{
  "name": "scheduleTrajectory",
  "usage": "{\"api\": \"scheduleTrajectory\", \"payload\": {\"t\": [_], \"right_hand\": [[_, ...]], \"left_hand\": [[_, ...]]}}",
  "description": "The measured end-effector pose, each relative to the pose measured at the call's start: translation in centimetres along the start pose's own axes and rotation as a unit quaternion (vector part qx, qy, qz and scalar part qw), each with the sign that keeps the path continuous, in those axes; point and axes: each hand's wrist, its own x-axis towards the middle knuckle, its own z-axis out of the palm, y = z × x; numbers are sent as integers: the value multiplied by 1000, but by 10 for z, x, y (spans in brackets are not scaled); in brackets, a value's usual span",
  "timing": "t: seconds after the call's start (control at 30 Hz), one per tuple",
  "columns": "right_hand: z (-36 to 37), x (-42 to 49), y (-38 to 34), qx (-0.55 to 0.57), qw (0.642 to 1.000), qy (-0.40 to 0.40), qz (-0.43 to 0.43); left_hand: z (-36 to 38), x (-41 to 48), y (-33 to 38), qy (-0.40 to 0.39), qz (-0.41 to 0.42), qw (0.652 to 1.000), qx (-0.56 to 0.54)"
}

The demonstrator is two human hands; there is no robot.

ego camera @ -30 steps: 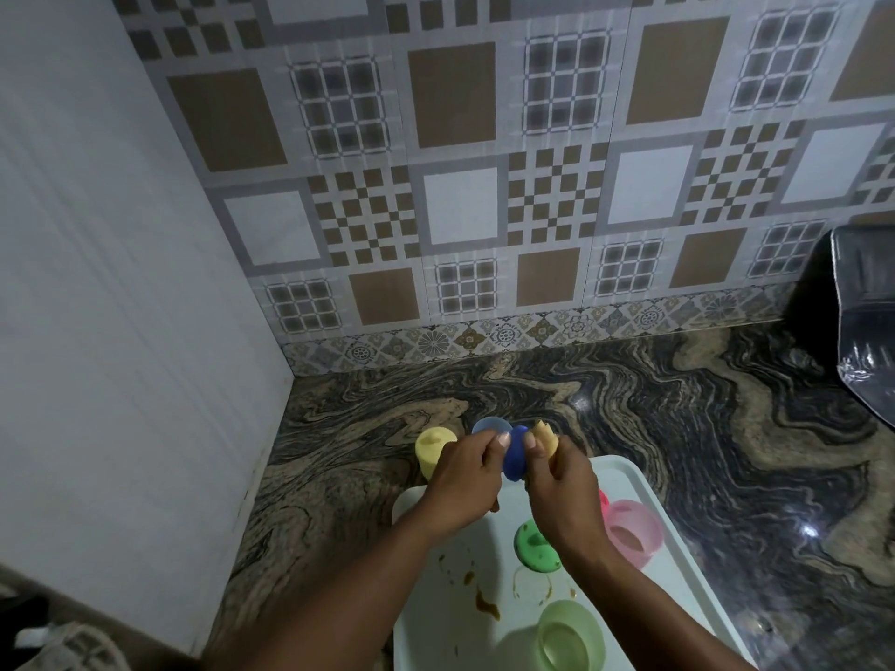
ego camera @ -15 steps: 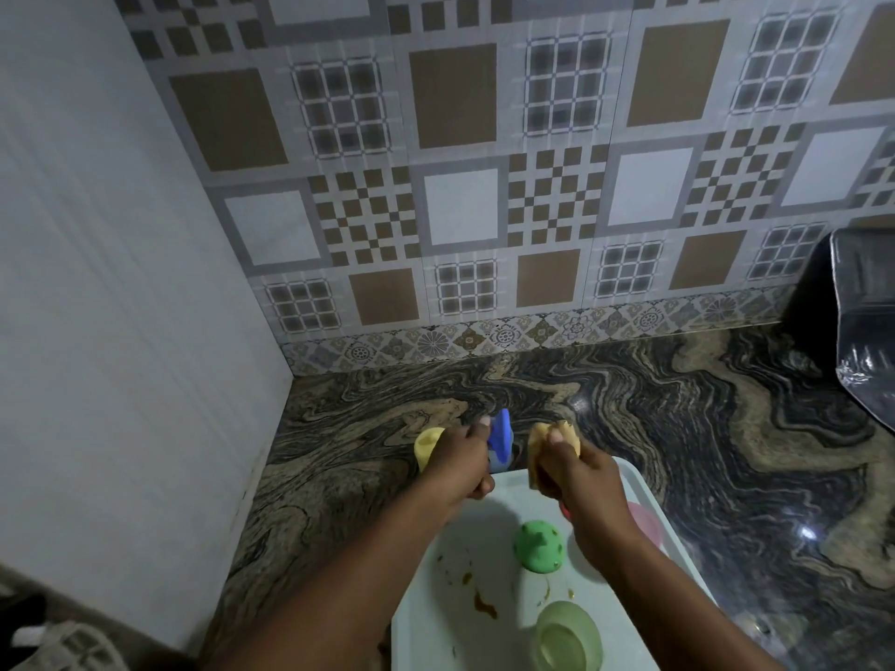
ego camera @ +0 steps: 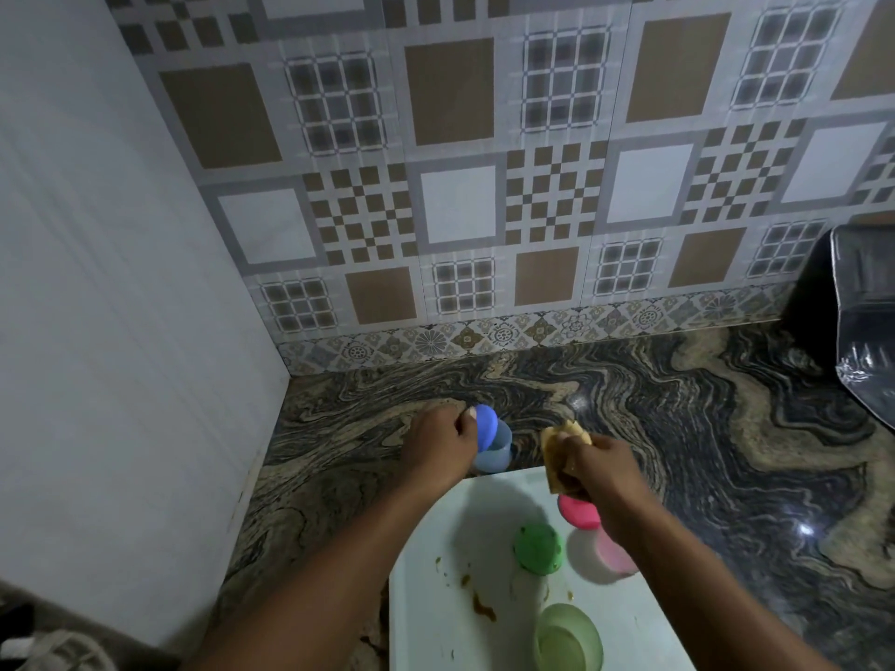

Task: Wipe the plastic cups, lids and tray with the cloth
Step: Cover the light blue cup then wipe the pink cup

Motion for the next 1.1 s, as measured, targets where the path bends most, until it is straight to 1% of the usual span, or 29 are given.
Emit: {"api": "scheduleTrajectory", "payload": {"t": [0.1, 0.2, 0.3, 0.43, 0.67, 0.83, 0.97, 1.1], "right_hand": [[-4, 11, -9, -5, 1000, -4, 5], [-2, 19, -9, -30, 999, -18, -7], [0, 28, -6, -55, 998, -17, -14], [-4, 37, 1, -59, 998, -6, -11], [-5, 37, 2, -24, 1000, -9, 12], [-6, 35, 0, -20, 999, -26, 15], [-8, 41, 9, -32, 999, -19, 22], [-7, 43, 15, -22, 999, -21, 26]], "left_hand": [[-1, 13, 2, -9, 67, 995, 68], [8, 24, 9, -55, 107, 984, 133], [20, 30, 10, -87, 121, 974, 170], [35, 34, 3, -103, 121, 966, 203], [36, 36, -2, -84, 111, 977, 161], [37, 39, -3, -90, 82, 984, 131], [41, 42, -4, -103, 70, 987, 101], [41, 48, -3, -121, 21, 990, 70]]}}
